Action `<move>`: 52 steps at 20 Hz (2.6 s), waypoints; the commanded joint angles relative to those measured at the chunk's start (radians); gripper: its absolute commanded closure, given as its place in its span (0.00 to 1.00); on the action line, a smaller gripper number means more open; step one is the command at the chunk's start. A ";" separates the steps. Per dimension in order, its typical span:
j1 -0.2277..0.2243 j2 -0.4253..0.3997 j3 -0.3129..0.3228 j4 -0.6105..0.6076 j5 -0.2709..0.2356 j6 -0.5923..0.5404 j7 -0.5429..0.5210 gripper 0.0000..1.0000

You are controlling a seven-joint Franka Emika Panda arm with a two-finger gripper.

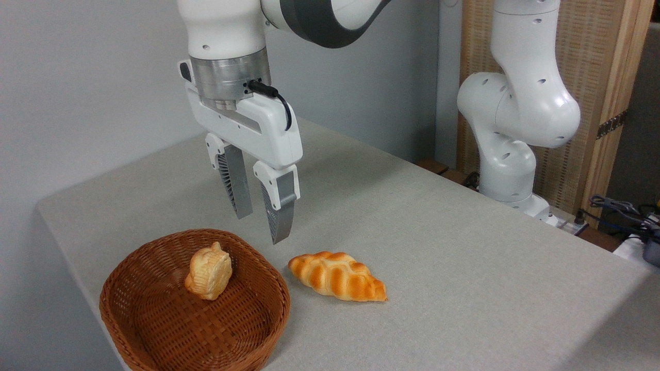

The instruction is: Put bread into the basket

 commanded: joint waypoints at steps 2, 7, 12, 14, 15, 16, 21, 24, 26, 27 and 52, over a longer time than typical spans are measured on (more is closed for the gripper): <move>0.005 -0.009 0.000 0.004 -0.025 -0.017 0.016 0.00; 0.006 -0.009 0.000 0.005 -0.025 -0.017 0.016 0.00; 0.005 -0.009 0.000 0.004 -0.025 -0.017 0.016 0.00; 0.006 -0.009 0.000 0.004 -0.025 -0.017 0.016 0.00; 0.005 -0.009 0.000 0.004 -0.025 -0.017 0.016 0.00; 0.005 -0.009 0.000 0.004 -0.025 -0.017 0.016 0.00; 0.005 -0.009 0.000 0.004 -0.025 -0.017 0.016 0.00; 0.006 -0.009 0.000 0.005 -0.025 -0.017 0.016 0.00; 0.005 -0.009 0.000 0.004 -0.025 -0.017 0.016 0.00; 0.005 -0.009 0.000 0.004 -0.025 -0.017 0.016 0.00; 0.003 -0.058 0.000 -0.064 -0.024 -0.020 0.065 0.00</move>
